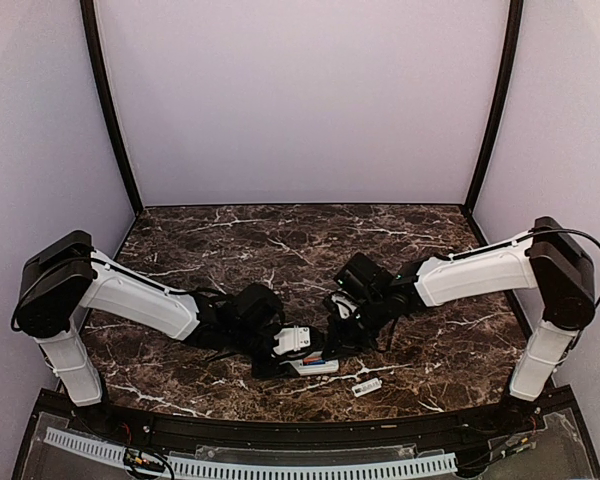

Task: Load the batteries into the remote control
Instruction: Load the battery into the battery compartment.

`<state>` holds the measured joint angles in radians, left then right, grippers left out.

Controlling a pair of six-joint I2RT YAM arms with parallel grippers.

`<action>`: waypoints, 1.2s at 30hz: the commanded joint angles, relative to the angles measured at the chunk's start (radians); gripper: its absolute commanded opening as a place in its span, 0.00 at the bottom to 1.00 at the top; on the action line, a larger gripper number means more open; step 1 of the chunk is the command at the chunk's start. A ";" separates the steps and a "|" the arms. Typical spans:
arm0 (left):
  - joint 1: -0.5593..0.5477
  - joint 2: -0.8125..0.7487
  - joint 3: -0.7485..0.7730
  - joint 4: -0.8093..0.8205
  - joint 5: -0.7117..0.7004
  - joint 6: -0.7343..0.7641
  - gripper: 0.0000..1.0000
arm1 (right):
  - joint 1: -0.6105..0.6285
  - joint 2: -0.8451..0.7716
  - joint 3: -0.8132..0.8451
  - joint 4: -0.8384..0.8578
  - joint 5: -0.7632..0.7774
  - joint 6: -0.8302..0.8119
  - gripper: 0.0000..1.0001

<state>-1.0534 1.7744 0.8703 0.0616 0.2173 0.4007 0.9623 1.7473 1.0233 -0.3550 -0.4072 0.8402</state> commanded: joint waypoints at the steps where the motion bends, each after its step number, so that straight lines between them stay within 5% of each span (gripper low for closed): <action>1: -0.025 0.053 0.004 0.032 0.028 0.004 0.00 | 0.009 0.016 0.002 -0.017 0.020 0.002 0.06; 26: -0.025 0.054 0.003 0.032 0.030 0.006 0.00 | 0.021 0.093 0.014 0.031 -0.002 0.003 0.00; 36: -0.025 0.054 0.003 0.032 0.026 0.004 0.00 | 0.075 0.148 0.132 -0.249 0.236 -0.037 0.00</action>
<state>-1.0508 1.7763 0.8684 0.0658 0.2264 0.4026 0.9737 1.8328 1.1507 -0.5312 -0.3351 0.8032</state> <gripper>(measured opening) 0.493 0.003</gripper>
